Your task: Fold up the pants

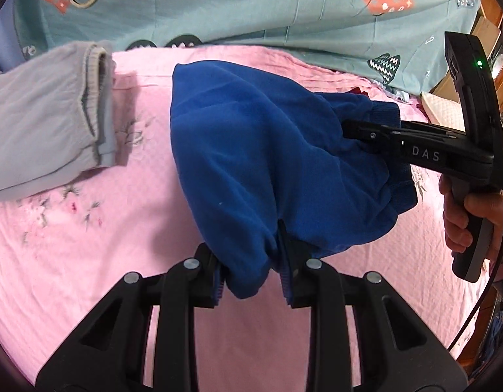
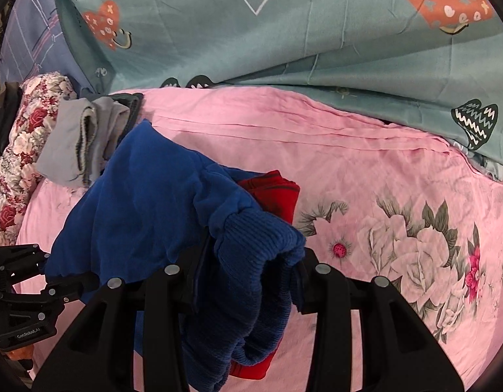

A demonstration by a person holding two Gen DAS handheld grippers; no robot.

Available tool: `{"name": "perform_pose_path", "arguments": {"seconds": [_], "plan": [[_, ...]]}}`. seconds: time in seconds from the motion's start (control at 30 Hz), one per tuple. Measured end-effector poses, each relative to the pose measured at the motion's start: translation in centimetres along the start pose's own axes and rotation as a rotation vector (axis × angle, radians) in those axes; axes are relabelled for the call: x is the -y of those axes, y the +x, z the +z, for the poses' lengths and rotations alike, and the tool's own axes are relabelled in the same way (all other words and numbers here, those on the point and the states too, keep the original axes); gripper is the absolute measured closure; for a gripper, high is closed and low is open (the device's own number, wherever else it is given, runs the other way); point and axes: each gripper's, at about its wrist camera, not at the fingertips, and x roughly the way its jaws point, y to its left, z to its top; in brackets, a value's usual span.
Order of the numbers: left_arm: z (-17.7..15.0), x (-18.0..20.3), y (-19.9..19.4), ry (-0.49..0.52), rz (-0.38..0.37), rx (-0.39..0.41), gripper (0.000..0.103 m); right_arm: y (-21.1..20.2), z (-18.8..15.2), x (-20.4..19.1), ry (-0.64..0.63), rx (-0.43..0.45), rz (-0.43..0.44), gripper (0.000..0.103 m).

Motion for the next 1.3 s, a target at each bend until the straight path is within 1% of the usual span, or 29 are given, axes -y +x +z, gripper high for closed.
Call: {"name": "perform_pose_path", "arguments": {"seconds": [0.13, 0.17, 0.27, 0.33, 0.37, 0.4, 0.43, 0.47, 0.5, 0.6, 0.67, 0.77, 0.83, 0.87, 0.93, 0.97, 1.0, 1.07, 1.13, 1.17, 1.23, 1.27, 1.3], "plan": [[0.2, -0.6, 2.2, -0.023, -0.025, -0.031, 0.076, 2.1, -0.1, 1.0, 0.015, -0.046, -0.005, 0.062], [0.1, -0.6, 2.9, -0.025, -0.024, -0.054, 0.076, 2.7, 0.0, 1.3, 0.017, -0.057, -0.005, 0.062], [-0.2, -0.7, 3.8, -0.012, -0.023, -0.048, 0.075, 4.3, -0.3, 2.2, 0.039, -0.071, -0.001, 0.062], [-0.5, -0.8, 4.1, -0.013, -0.029, -0.046, 0.071, 5.1, -0.6, 2.7, 0.054, -0.074, 0.003, 0.060], [-0.6, -1.0, 4.2, -0.018, -0.029, -0.048, 0.069, 5.6, -0.7, 2.9, 0.056, -0.073, -0.002, 0.058], [-0.8, -1.2, 4.4, -0.026, -0.020, -0.049, 0.059, 5.9, -0.9, 3.1, 0.063, -0.063, -0.007, 0.049], [-1.0, -1.4, 4.4, -0.033, -0.006, -0.047, 0.048, 5.9, -1.0, 3.3, 0.069, -0.050, -0.026, 0.042], [-1.2, -1.7, 4.4, -0.044, 0.006, -0.041, 0.044, 6.0, -1.1, 3.4, 0.073, -0.044, -0.042, 0.033], [-1.4, -2.0, 4.3, -0.054, 0.015, -0.037, 0.037, 6.0, -1.2, 3.7, 0.077, -0.042, -0.044, 0.027], [-1.4, -2.5, 3.1, -0.062, 0.012, -0.022, 0.032, 5.3, -1.3, 4.6, 0.087, -0.050, -0.015, 0.027], [-1.4, -2.6, 1.6, -0.045, 0.028, 0.007, 0.031, 3.8, -1.2, 4.6, 0.091, -0.047, -0.005, 0.027], [-1.4, -2.6, -0.4, -0.030, 0.063, 0.046, 0.031, 0.5, -1.5, 4.1, 0.110, 0.015, 0.005, 0.027], [-1.2, -2.7, -1.7, -0.037, 0.083, 0.073, 0.031, -1.4, -1.9, 3.8, 0.127, 0.050, 0.017, 0.027], [-1.0, -2.7, -2.2, -0.046, 0.084, 0.084, 0.031, -2.4, -2.1, 3.5, 0.138, 0.068, 0.032, 0.028], [-0.6, -2.8, -3.0, -0.066, 0.079, 0.106, 0.031, -3.6, -2.8, 2.8, 0.151, 0.086, 0.094, 0.039], [-0.3, -2.7, -3.4, -0.075, 0.069, 0.117, 0.030, -4.0, -3.2, 2.3, 0.145, 0.085, 0.131, 0.051], [0.0, -2.5, -3.6, -0.075, 0.057, 0.122, 0.030, -4.1, -3.6, 1.8, 0.138, 0.080, 0.152, 0.058], [0.5, -1.6, -3.2, -0.057, 0.047, 0.126, 0.030, -3.6, -4.4, 1.1, 0.130, 0.049, 0.210, 0.067], [0.8, -0.8, -2.0, -0.034, 0.049, 0.113, 0.030, -2.6, -5.1, 0.6, 0.120, 0.003, 0.203, 0.067], [0.9, -0.5, -1.0, -0.031, 0.048, 0.088, 0.030, -1.8, -5.5, 0.6, 0.113, -0.031, 0.185, 0.068], [0.7, -0.5, 0.9, -0.045, 0.045, 0.038, 0.030, -0.1, -6.5, 1.1, 0.110, -0.088, 0.135, 0.078], [0.5, -0.7, 1.8, -0.054, 0.054, 0.009, 0.030, 0.4, -7.1, 1.7, 0.114, -0.096, 0.110, 0.080], [0.2, -0.9, 2.8, -0.065, 0.060, -0.020, 0.031, 0.5, -7.4, 2.2, 0.131, -0.092, 0.113, 0.079]]}}
